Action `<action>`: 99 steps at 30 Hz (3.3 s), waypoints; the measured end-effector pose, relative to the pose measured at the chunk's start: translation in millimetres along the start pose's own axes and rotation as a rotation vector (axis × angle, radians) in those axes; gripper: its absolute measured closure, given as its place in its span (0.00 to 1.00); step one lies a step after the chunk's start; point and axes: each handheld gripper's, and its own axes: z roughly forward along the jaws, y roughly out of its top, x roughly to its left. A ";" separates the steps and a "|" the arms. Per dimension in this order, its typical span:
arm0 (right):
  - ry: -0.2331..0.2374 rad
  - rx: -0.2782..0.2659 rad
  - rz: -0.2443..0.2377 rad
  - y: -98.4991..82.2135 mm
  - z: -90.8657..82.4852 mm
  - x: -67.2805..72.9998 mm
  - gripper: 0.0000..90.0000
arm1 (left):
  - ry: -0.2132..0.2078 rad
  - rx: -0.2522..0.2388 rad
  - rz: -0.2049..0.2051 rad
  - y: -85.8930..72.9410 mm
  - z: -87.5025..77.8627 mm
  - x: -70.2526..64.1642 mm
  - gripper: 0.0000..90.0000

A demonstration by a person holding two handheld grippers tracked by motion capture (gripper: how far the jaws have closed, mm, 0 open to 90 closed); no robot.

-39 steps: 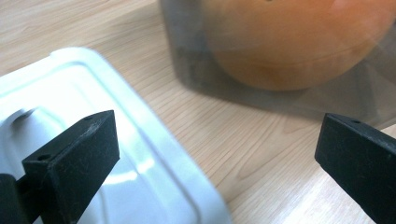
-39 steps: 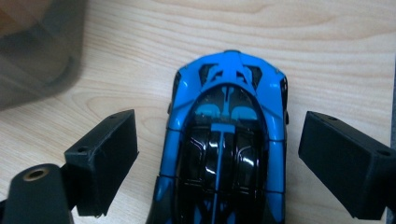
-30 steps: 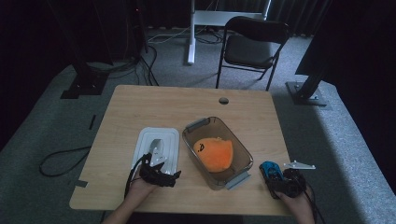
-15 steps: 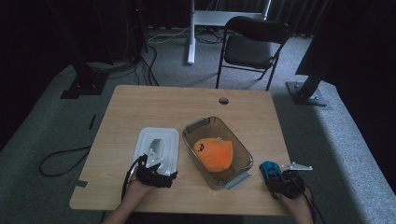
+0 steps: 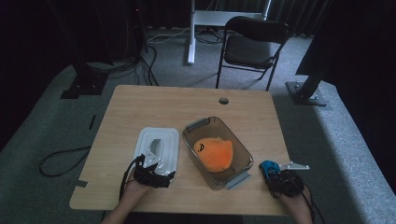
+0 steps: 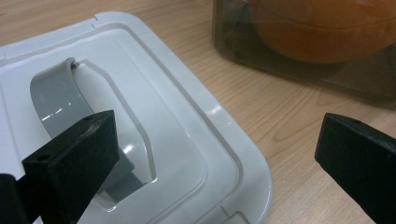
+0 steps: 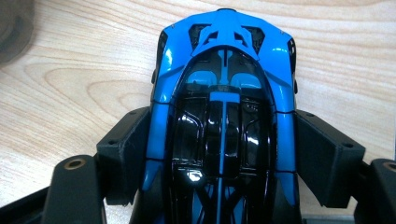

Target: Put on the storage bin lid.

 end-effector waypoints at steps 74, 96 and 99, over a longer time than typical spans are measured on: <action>0.165 -0.257 -0.226 139.8 -86.2 52.2 0.29 | 0.002 0.001 0.003 -0.3 3.2 1.9 0.00; 0.252 -0.252 -0.315 160.9 -77.7 91.9 0.29 | 0.017 -0.016 0.023 -1.0 1.3 1.6 0.00; 0.268 -0.247 -0.323 163.2 -74.5 98.2 0.29 | 0.016 -0.022 0.024 -1.7 1.0 2.3 0.00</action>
